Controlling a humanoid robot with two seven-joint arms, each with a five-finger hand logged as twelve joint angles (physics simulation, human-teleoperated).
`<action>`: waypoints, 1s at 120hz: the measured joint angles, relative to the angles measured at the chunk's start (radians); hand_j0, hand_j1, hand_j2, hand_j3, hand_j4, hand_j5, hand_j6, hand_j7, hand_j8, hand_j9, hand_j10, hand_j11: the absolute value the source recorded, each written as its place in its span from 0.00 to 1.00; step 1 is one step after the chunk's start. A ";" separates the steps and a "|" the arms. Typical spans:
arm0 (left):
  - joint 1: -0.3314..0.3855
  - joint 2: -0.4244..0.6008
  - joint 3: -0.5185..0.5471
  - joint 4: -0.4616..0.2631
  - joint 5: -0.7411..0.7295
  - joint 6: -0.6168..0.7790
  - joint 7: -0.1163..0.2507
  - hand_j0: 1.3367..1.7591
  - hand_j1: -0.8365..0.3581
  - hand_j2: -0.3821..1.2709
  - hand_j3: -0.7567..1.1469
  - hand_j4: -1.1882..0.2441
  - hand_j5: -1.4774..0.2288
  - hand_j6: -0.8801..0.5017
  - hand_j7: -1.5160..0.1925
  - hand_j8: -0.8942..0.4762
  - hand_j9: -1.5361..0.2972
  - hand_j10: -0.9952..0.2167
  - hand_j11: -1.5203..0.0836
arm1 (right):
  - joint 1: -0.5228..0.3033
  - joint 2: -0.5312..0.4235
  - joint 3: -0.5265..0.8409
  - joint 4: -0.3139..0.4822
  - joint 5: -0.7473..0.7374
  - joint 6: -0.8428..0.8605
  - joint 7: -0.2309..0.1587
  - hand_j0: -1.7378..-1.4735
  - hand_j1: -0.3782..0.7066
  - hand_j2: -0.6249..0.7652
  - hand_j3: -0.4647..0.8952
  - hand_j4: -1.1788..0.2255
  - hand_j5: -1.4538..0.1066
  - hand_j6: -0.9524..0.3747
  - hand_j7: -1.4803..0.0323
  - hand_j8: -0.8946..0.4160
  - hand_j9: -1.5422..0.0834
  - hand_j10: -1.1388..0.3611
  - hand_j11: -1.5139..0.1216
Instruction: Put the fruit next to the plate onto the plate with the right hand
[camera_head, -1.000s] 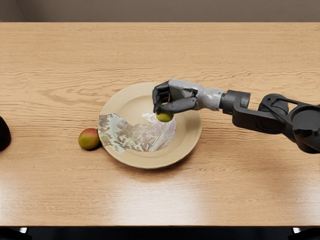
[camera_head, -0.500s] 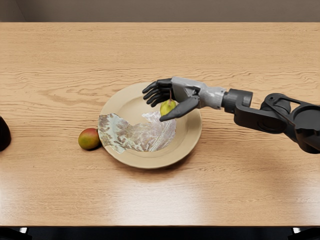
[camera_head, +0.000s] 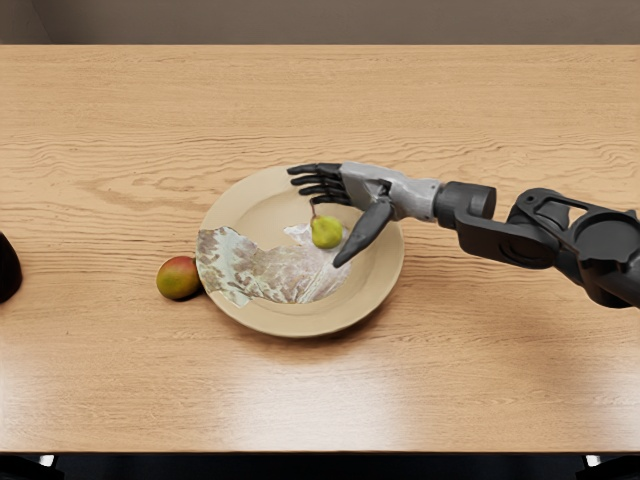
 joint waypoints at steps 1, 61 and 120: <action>0.000 0.000 0.000 0.000 0.000 0.000 0.000 0.76 0.99 0.23 0.40 0.83 0.86 0.64 0.89 0.65 0.84 0.82 0.95 | 0.000 0.000 0.000 0.001 0.000 0.000 0.000 0.30 0.15 0.43 0.34 0.76 0.84 0.63 0.88 0.60 0.86 0.69 0.84; 0.000 0.000 0.000 0.000 0.000 0.000 0.000 0.76 0.99 0.23 0.40 0.83 0.86 0.64 0.89 0.65 0.84 0.82 0.95 | 0.001 -0.101 0.072 0.082 0.008 0.050 -0.002 0.30 0.08 0.44 0.34 0.81 0.89 0.68 0.94 0.65 0.91 0.73 0.89; 0.019 0.000 0.000 0.005 -0.003 0.007 0.000 0.76 0.99 0.23 0.40 0.83 0.86 0.64 0.89 0.65 0.84 0.82 0.95 | -0.029 -0.446 0.117 0.090 0.140 0.151 -0.002 0.30 0.05 0.45 0.34 0.82 0.91 0.70 0.96 0.66 0.93 0.74 0.91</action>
